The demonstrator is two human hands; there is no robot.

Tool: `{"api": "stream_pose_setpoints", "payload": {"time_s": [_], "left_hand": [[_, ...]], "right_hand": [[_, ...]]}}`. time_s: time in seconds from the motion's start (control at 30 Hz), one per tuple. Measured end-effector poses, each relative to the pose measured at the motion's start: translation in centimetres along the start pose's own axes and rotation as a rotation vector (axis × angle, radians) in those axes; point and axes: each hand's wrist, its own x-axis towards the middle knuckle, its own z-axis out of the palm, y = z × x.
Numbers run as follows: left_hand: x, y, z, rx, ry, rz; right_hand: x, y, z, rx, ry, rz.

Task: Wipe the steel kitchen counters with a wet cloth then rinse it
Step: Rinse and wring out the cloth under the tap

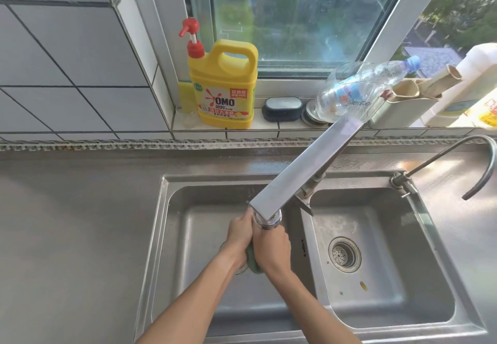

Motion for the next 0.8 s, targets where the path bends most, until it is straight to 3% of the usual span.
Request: {"api": "stream_pose_setpoints", "payload": {"time_s": [0.23,0.4,0.57,0.63,0.73,0.8], "left_hand": [[-0.8,-1.5,0.2,0.147,-0.115,0.048],[0.1,-0.1,-0.5,0.015,0.043,-0.016],[-1.6,-2.4,-2.0,0.329,-0.096,-0.011],[-1.4,-3.0,-3.4,0.468,-0.047,-0.006],[-0.7,-2.9,-5.6,0.749,0.086,0.073],[-0.6,-2.5,-6.8,0.647,-0.099,0.098]], "right_hand": [[2.2,0.5,-1.4,-0.038,0.047,0.001],[-0.2,0.6,0.9,-0.014,0.021,-0.033],[3.2,1.4,-0.8,-0.078,-0.046,0.027],[3.5,2.0,-0.7,-0.044,-0.091,0.027],[3.0,2.8,0.2,0.193,-0.219,-0.065],[2.7,3.2,0.4,0.281,-0.353,-0.126]]}}
